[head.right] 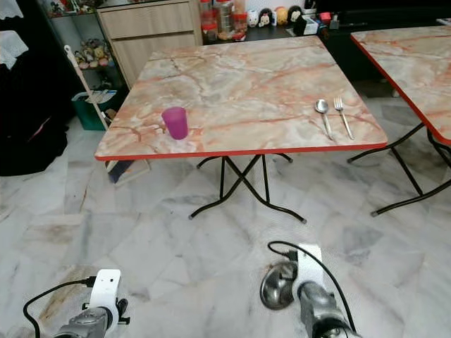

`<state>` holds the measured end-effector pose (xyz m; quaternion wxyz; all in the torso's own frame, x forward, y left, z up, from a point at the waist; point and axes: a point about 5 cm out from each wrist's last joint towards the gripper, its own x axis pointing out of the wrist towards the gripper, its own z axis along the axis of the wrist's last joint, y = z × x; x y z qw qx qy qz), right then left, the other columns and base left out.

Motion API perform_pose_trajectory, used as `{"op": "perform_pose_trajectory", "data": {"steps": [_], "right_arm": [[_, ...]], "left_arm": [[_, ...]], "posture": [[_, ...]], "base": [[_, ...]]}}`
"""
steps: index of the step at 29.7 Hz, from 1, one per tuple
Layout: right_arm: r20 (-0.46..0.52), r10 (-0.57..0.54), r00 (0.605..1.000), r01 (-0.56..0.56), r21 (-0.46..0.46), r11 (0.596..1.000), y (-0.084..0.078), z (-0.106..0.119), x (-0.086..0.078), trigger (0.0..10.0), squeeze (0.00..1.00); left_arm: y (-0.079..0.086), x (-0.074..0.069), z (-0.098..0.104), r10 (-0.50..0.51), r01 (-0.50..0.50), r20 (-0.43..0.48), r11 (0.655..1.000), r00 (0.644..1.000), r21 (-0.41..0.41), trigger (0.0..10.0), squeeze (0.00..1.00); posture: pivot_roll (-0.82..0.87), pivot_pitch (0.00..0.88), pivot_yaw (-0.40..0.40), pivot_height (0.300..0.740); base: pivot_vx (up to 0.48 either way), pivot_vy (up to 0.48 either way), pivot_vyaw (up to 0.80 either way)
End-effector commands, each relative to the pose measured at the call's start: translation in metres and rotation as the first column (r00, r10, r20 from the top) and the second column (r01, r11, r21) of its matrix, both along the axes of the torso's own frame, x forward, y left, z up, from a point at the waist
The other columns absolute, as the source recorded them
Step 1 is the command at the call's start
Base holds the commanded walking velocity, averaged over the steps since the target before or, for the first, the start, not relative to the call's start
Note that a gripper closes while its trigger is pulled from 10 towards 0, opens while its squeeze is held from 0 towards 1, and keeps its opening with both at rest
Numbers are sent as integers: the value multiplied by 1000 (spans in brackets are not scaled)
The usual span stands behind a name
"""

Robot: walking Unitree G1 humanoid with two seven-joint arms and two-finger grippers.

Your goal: Setting the table

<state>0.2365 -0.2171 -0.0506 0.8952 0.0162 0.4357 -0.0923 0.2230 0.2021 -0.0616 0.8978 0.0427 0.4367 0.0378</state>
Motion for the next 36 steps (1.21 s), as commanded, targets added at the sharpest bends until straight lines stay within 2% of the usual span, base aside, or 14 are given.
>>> {"op": "perform_pose_trajectory", "data": {"steps": [1,8,12,20,22,23,24,27,29,30,33,34,35,36], "right_arm": [[20,-1,1000,1,24,1000,4,3,6,10000,0],[14,26,1000,-27,20,999,3,4,6,10000,0],[92,2,996,-3,11,1000,-3,13,16,10000,0],[113,-13,994,16,-19,1000,-8,17,19,10000,0],[44,29,999,-27,-31,999,-6,10,12,10000,0],[44,29,999,-27,-31,999,-6,10,12,10000,0],[-9,70,997,-71,-47,996,-4,6,8,10000,0],[-92,163,982,-170,-70,983,0,0,1,10000,0],[-113,207,972,-216,-74,974,3,0,1,10000,0],[-116,211,971,-220,-75,973,3,0,1,10000,0],[-131,211,969,-223,-81,971,1,-1,-1,10000,0],[-131,211,969,-223,-81,971,1,-1,-1,10000,0],[-140,210,968,-223,-85,971,0,-1,-2,10000,0],[-141,209,968,-222,-87,971,-2,-1,-2,10000,0]], "left_arm": [[9,-4,-1,4,-3,-21,999,1000,35,10000,0],[10,-7,-3,1,0,-25,999,1000,35,10000,0],[26,-12,-2,-5,8,-76,999,997,50,10000,0],[24,-13,-4,-21,26,-109,998,994,48,10000,0],[24,-19,-7,-49,59,-162,997,986,57,10000,0],[24,-19,-7,-49,59,-162,997,986,57,10000,0],[22,-19,-7,-59,69,-169,996,984,52,10000,0],[18,-11,-3,-49,52,-113,998,992,27,10000,0],[36,-19,-3,-21,22,-71,1000,997,13,10000,0],[38,-21,-3,-17,18,-69,1000,997,11,10000,0],[49,-49,-14,4,0,-155,1000,988,28,10000,0],[49,-49,-14,4,0,-155,1000,988,28,10000,0],[51,-58,-18,12,-7,-185,1000,983,31,10000,0],[61,-76,-22,1,7,-219,999,976,34,10000,0]], "posture": [[-61,0,85,736],[-60,0,80,736],[-57,0,71,736],[-59,0,68,736],[-68,0,81,736],[-68,0,81,736],[-67,0,81,736],[-59,0,78,736],[-53,0,76,736],[-53,0,76,736],[-54,0,78,736],[-54,0,78,736],[-54,0,78,736],[-56,0,81,736]], "base": [[0,0,0],[0,0,0],[0,0,0],[0,0,0],[0,0,0],[0,0,0],[0,0,0],[0,0,0],[0,0,0],[0,0,0],[0,0,0],[0,0,0],[0,0,0],[0,0,0]]}}
